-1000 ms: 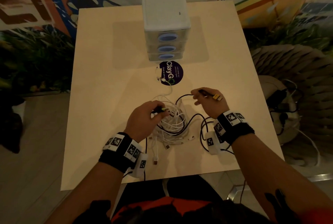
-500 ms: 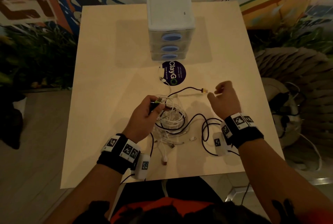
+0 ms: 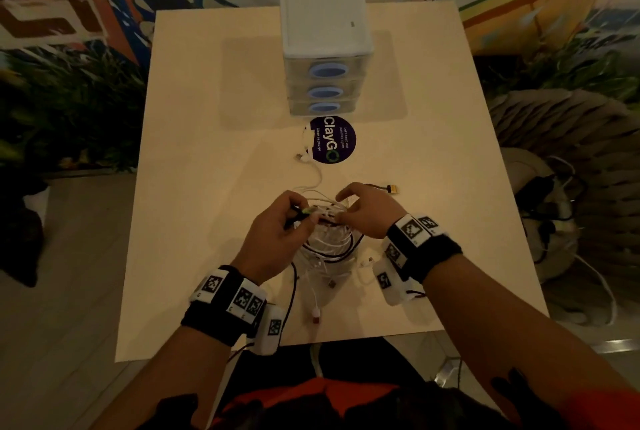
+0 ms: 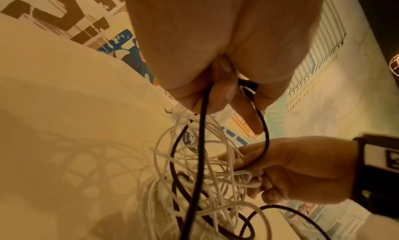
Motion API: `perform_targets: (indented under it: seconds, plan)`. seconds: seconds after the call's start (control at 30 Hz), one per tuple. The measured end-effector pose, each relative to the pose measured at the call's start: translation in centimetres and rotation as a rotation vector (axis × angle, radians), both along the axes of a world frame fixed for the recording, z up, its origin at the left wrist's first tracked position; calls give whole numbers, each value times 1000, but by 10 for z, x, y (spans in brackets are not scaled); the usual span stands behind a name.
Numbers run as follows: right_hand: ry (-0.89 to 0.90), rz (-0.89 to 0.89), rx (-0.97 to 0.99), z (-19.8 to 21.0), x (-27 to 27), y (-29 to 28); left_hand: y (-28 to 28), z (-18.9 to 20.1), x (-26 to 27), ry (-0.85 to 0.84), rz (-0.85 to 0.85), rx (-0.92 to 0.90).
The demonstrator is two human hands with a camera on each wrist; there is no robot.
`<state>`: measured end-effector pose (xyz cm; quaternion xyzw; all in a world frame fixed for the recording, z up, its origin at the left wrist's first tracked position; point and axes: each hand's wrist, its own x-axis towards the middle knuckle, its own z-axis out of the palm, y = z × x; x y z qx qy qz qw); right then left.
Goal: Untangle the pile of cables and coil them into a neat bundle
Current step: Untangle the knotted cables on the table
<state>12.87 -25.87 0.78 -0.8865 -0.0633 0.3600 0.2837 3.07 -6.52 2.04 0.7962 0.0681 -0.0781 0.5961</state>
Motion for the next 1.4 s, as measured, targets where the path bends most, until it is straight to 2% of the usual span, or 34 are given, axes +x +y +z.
perform_targets:
  seconds: [0.17,0.37,0.5,0.6,0.67,0.77,0.9,1.03,1.17,1.3,1.4]
  plan:
    - [-36,-68,84,-4,-1,-9,6,-3,-1,-17,204,-104]
    - [-284,16,51,0,-9,-7,8,3,1,-12,236,-148]
    - [-490,158,139,10,-14,-3,5,5,7,6,294,-213]
    - [-455,319,172,13,-18,-3,-1,11,11,-9,306,-261]
    - [-441,348,211,11,-21,-6,-3,14,12,-20,305,-295]
    - [-532,326,227,7,-22,-9,-6,17,11,-34,288,-311]
    - [-700,160,287,11,-18,-12,-6,10,7,-23,227,-232]
    - [-497,-28,427,26,-15,-14,-10,4,2,-44,77,2]
    - [-297,-192,548,42,-13,-11,-22,8,1,8,-83,81]
    - [-150,-242,740,47,-13,-1,-34,6,3,-22,-73,169]
    - [-98,-263,793,41,-14,-4,-34,4,3,-23,-41,146]
